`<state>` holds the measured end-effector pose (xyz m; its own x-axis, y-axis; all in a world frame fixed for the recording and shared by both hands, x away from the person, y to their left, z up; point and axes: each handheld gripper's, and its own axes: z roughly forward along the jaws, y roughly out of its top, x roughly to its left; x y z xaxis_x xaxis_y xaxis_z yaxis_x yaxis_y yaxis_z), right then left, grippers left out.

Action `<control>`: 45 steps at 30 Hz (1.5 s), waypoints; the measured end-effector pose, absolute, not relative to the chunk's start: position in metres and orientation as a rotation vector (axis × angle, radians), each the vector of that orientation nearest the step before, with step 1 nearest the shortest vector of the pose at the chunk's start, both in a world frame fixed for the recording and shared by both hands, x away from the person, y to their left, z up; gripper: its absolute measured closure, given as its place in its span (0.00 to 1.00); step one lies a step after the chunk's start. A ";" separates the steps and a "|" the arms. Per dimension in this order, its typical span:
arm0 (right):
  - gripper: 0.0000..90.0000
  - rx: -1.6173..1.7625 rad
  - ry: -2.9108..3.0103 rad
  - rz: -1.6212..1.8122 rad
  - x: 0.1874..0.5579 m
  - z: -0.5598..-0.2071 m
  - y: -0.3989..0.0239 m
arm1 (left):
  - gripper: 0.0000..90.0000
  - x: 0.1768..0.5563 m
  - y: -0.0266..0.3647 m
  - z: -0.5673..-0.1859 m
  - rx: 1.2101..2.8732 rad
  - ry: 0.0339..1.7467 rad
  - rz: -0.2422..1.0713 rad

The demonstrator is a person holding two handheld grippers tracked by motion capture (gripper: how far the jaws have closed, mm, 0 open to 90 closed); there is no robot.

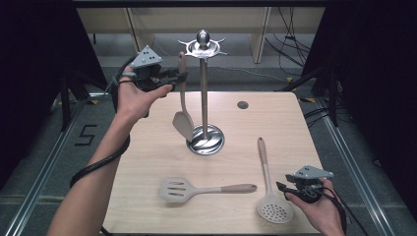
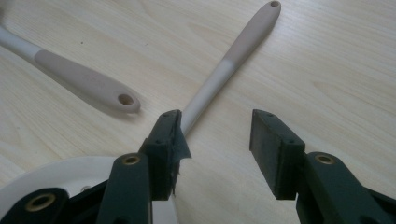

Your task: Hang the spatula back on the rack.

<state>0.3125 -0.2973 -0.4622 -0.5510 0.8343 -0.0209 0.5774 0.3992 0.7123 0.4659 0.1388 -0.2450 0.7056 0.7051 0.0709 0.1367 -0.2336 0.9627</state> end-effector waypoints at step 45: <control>0.58 1.226 2.276 0.950 0.311 -0.461 -0.298 | 0.77 0.474 0.136 -0.253 1.716 0.691 0.608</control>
